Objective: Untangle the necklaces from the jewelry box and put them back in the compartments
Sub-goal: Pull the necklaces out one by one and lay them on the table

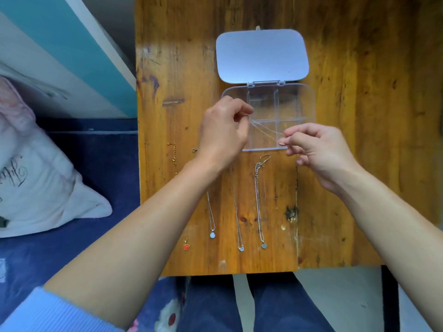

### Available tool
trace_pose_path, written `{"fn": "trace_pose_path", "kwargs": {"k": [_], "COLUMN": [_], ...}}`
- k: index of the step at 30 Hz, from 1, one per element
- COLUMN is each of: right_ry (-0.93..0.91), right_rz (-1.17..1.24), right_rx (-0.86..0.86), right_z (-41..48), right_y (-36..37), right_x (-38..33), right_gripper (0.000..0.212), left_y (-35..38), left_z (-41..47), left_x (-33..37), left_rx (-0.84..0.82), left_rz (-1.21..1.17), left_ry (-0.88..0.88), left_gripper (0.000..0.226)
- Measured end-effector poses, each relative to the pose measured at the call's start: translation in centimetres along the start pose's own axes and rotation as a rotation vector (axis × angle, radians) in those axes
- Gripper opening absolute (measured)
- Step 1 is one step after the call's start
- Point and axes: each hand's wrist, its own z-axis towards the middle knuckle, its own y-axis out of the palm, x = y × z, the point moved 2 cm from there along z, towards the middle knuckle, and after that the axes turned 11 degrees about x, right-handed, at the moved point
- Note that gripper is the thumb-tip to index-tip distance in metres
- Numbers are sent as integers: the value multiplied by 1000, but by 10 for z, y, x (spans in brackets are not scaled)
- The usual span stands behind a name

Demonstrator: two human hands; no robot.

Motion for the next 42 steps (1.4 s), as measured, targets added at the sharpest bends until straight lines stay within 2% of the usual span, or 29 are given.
{"fn": "trace_pose_path", "kwargs": {"k": [5,9,13,16,20,25,28,34,38,42], "right_ry": [137,246,273,271,254,275,335,403,409,435], "right_rz": [143,278,344,283,188,187,281,354,328,359], "right_rx": [13,-30,-17,68,141,153,84,3,32,80], "right_z": [-8,-12,-12,-8,-2,2,0,-11,-24,-42], "right_y": [-20,-37,-50,-56,-60,-66,-67,-63,-68,-79], "right_x": [17,31,41,51,63,72,74,84,99,115], "right_gripper": [17,14,15,13,9,7,9,14,22,21], "left_y": [35,51,54,51,41,11,-8,-20,-18,-6], "left_z": [4,-12,-19,-18,-12,5,11,5,-4,-25], "left_x": [14,15,6,4,8,13,13,13,13,21], "left_rx": [-410,-557,-511,-476,-411,-375,-329,-273,-289,-274], "left_rz": [248,351,358,307,276,40,-162,-377,-248,63], "left_ry": [217,367,391,346,293,1,-168,-335,-246,18], "left_gripper": [30,27,23,15,15,2,7,10,16,25]}}
